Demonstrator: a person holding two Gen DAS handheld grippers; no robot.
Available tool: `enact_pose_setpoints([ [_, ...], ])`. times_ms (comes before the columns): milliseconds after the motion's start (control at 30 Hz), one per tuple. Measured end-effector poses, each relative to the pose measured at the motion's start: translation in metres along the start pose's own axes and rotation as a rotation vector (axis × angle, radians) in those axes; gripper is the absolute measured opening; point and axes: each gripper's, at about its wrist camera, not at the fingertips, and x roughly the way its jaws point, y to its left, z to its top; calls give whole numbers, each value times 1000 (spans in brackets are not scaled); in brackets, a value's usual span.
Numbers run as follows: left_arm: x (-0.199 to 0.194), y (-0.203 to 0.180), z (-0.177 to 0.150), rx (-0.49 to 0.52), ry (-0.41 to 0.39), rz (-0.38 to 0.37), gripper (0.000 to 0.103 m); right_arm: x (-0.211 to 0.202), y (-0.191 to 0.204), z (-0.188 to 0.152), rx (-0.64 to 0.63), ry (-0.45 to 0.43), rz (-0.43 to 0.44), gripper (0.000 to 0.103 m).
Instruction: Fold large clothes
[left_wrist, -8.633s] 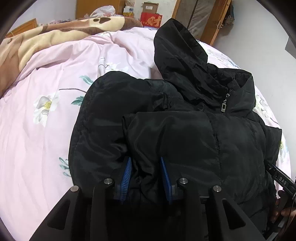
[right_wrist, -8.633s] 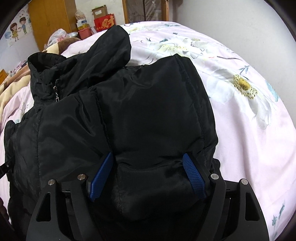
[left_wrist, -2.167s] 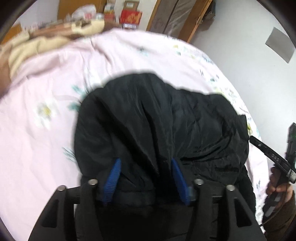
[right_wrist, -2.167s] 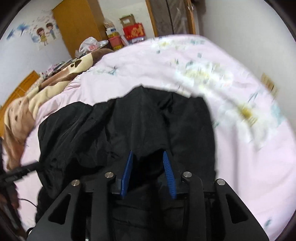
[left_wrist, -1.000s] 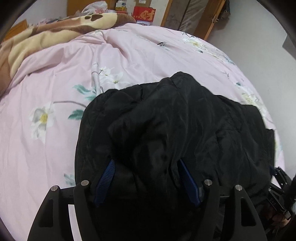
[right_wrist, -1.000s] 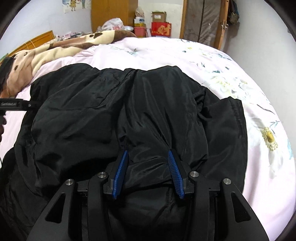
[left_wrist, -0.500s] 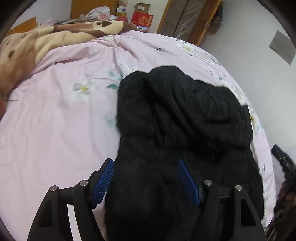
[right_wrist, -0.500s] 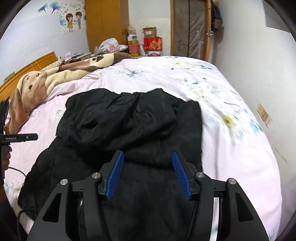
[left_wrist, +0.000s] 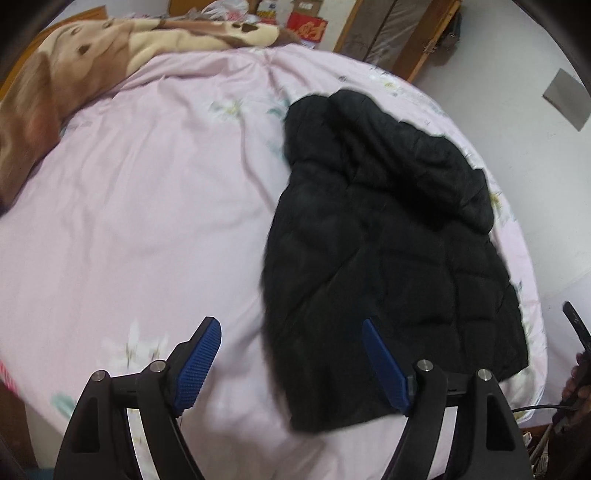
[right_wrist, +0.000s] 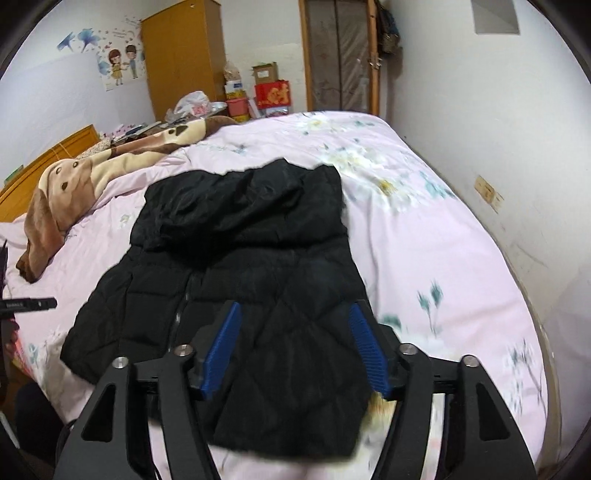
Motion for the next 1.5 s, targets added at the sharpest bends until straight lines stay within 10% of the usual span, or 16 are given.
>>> enact_pose_setpoints([
  [433, 53, 7, -52, -102, 111, -70, 79, 23, -13, -84, 105, 127, -83, 75],
  [767, 80, -20, -55, -61, 126, 26, 78, 69, -28, -94, 201, 218, -91, 75],
  [900, 85, -23, -58, -76, 134, 9, 64, 85, -27, -98, 214, 292, -107, 75],
  [1200, 71, -32, -60, -50, 109, 7, 26, 74, -14, -97, 197, 259, -105, 23],
  [1500, 18, -53, -72, 69, 7, 45, 21, 16, 5, -93, 125, 160, -94, 17],
])
